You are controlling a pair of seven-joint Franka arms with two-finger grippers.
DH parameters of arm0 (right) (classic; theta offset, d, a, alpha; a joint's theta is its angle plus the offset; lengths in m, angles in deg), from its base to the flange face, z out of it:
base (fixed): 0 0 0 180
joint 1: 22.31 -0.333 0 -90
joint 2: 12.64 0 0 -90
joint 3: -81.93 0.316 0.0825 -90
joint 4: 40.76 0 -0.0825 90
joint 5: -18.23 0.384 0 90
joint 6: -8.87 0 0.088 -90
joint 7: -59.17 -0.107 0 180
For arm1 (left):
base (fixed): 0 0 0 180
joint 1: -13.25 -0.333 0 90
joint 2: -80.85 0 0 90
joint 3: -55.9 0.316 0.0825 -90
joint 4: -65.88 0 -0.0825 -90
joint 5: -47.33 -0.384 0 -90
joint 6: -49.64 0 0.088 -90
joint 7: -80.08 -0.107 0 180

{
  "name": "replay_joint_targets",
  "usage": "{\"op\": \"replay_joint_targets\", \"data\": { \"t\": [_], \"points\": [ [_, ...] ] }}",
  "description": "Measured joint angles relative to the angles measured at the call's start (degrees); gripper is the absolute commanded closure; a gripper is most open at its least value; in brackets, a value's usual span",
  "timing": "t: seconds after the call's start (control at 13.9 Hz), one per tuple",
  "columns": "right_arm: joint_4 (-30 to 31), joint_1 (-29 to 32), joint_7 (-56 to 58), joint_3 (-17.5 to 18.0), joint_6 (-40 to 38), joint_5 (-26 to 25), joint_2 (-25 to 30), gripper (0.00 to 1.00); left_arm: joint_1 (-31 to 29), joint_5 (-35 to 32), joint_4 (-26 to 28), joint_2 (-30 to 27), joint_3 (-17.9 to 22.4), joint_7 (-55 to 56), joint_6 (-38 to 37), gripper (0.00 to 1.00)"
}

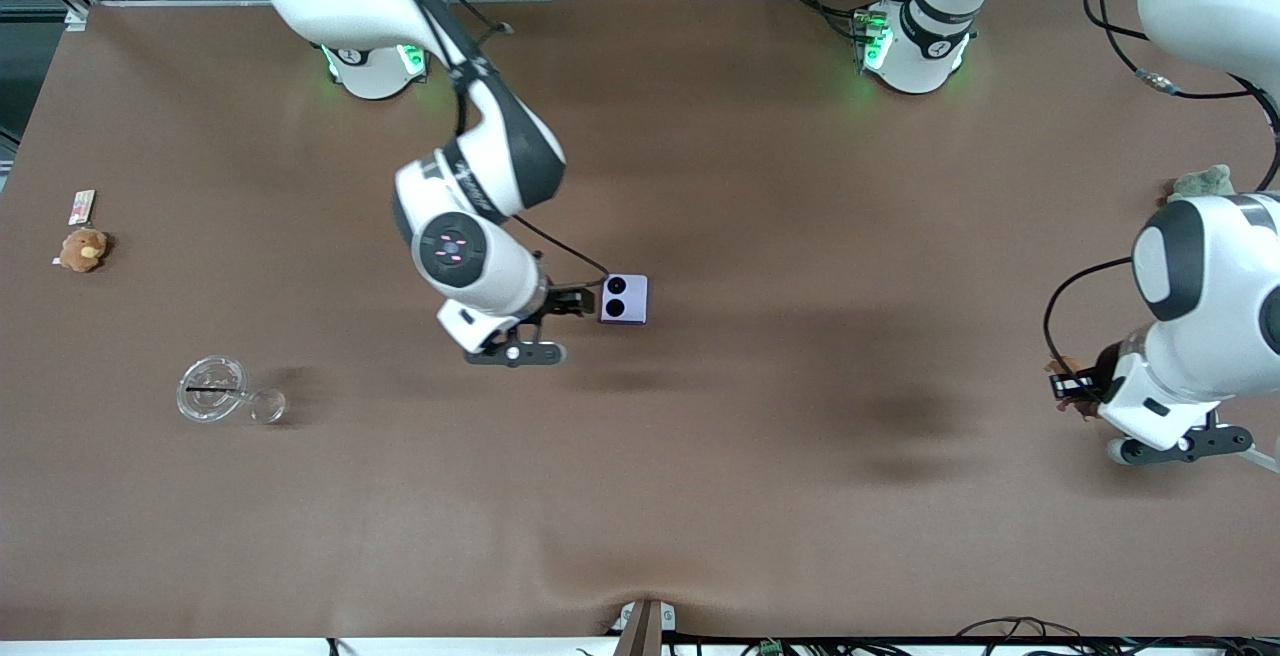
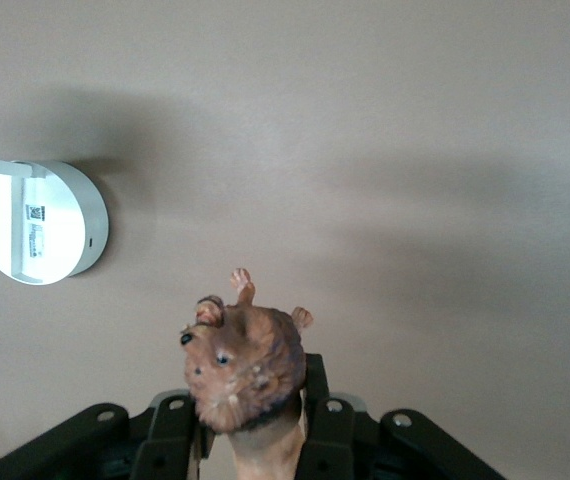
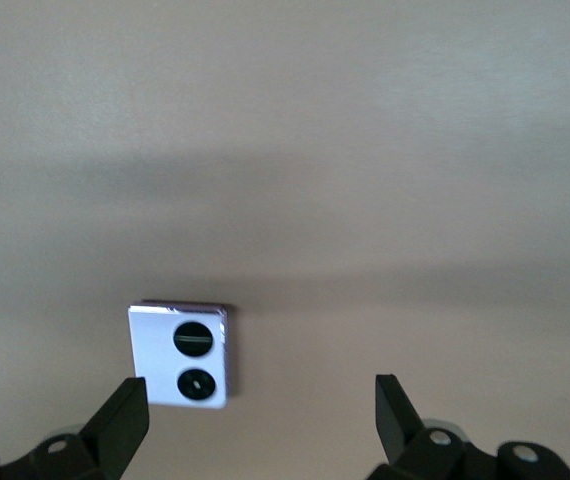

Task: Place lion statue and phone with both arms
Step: 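Move the lion with the left gripper while the right gripper grasps the phone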

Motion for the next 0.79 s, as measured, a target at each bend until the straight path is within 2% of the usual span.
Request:
{"op": "replay_joint_targets", "data": {
  "t": [0.5,0.79],
  "points": [
    [1.8,-4.2,-1.9,0.0,7.4,0.0,-4.3,0.00,-4.3,0.3,1.2,2.9,-0.2,-13.8,5.3,1.00],
    [3.4,-7.2,-6.2,0.0,13.9,0.1,-6.4,0.00,-9.2,4.2,2.4,3.1,-0.3,-24.0,7.8,1.00]
  ]
}}
